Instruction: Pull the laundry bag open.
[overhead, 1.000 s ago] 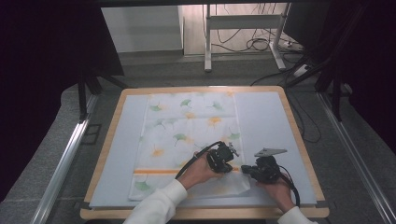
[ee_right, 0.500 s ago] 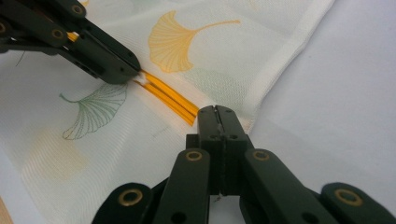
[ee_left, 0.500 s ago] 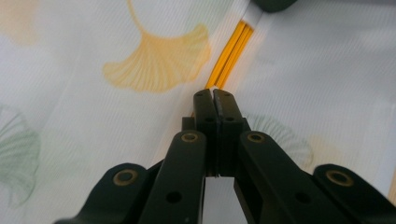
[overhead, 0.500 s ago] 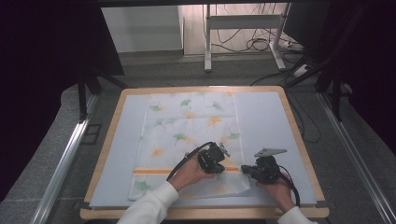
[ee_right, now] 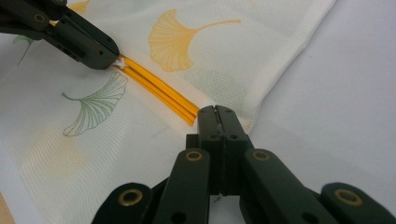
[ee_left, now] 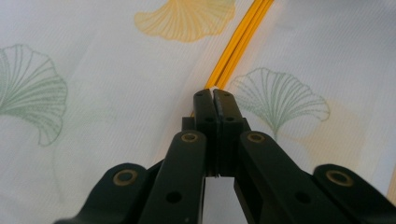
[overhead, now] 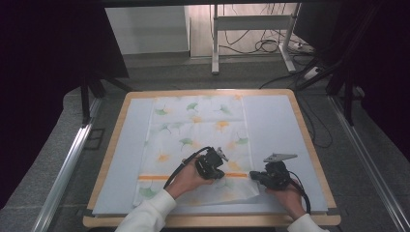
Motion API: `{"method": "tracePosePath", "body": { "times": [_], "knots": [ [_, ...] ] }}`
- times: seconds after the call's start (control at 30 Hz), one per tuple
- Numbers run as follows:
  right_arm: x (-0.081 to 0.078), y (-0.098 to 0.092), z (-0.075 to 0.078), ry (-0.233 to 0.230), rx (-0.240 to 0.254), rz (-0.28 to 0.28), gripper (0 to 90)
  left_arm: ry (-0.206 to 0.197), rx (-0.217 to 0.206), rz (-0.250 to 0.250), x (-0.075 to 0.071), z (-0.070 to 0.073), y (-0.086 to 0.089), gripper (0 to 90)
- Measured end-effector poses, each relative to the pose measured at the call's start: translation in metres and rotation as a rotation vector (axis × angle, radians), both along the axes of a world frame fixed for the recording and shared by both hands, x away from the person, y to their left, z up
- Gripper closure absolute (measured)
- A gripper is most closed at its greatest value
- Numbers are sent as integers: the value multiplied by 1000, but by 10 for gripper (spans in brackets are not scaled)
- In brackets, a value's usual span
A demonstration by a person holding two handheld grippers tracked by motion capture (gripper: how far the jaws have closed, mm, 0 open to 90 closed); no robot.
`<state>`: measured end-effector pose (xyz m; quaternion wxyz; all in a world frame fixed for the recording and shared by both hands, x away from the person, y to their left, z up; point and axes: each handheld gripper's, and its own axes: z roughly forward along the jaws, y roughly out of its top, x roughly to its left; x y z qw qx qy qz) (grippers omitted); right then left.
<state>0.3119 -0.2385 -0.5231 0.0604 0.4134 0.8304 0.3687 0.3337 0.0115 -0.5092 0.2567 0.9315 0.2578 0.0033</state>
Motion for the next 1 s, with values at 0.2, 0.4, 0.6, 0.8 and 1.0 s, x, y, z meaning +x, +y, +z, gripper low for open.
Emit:
{"method": "tracePosePath", "body": {
  "times": [0.2,0.4,0.6,0.8,1.0],
  "knots": [
    [0,0,0,0,0,-1,896,2,-5,15,-2,-1,9,900],
    [0,0,0,2,3,0,896,11,-32,29,-3,-3,18,900],
    [0,0,0,3,2,-3,896,5,-27,33,-4,-3,23,900],
    [0,-1,0,3,5,-1,896,7,-27,39,-4,-3,27,900],
    [0,0,0,0,-2,-2,896,-12,0,38,-8,-2,28,900]
  ]
}}
